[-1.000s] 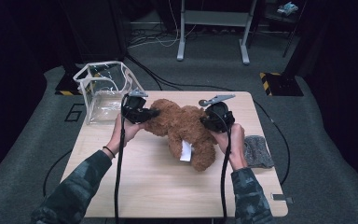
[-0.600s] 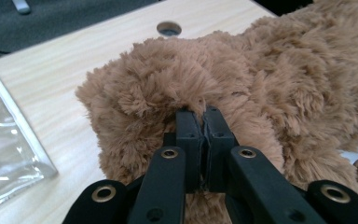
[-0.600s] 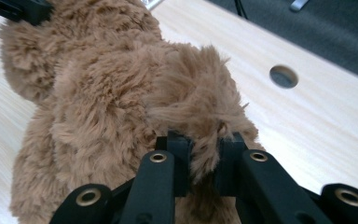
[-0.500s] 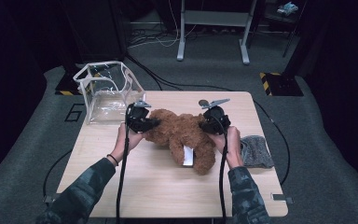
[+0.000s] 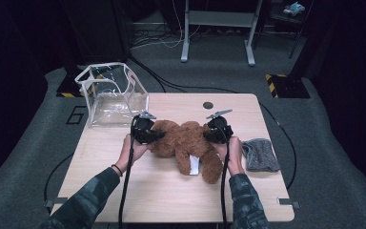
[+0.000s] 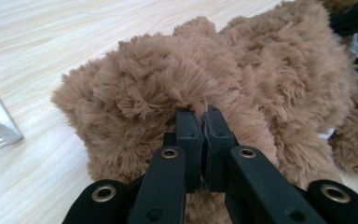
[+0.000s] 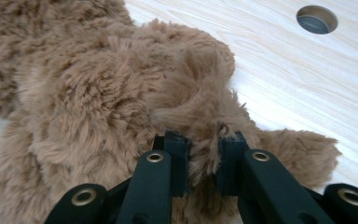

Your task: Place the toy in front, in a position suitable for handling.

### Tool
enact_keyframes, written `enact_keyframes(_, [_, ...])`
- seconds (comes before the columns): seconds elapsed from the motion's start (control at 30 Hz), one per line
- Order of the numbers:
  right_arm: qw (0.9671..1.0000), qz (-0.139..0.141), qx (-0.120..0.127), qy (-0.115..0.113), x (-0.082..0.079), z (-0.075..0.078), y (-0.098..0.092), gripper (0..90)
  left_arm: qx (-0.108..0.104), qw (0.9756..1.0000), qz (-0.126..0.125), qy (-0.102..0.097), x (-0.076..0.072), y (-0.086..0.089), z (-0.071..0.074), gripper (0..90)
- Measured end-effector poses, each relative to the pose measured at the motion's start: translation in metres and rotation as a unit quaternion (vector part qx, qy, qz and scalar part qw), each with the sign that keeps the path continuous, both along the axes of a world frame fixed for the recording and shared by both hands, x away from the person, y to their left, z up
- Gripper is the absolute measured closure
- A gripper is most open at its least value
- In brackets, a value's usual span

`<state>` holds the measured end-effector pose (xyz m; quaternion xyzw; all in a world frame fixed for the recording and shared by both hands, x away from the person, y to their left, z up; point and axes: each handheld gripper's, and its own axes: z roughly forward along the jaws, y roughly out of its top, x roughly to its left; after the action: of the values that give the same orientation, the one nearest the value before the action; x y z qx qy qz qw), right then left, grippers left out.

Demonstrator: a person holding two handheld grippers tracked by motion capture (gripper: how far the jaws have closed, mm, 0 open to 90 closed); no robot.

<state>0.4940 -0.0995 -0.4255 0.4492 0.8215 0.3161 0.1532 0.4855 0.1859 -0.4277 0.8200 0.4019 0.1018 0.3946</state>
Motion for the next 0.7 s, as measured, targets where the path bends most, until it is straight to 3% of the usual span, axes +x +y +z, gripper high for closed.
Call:
enact_keyframes(0.13, [1.0000,0.000,0.006,0.003,0.003,-0.005,-0.003,78.6,-0.014,0.9999,0.002,0.001,-0.002,0.000,-0.002,87.6])
enact_keyframes(0.33, [0.9999,0.000,0.012,-0.006,0.006,-0.009,-0.003,76.0,-0.015,0.9999,0.001,0.000,-0.003,0.002,-0.003,87.4])
enact_keyframes(0.5, [0.9996,0.004,0.025,-0.009,0.004,-0.006,-0.012,63.8,-0.035,0.9992,0.018,-0.005,-0.004,0.004,-0.004,86.0])
enact_keyframes(0.7, [0.9992,-0.007,0.039,-0.005,0.002,-0.004,-0.022,49.5,-0.037,0.9990,0.023,-0.012,-0.005,0.006,-0.001,79.5])
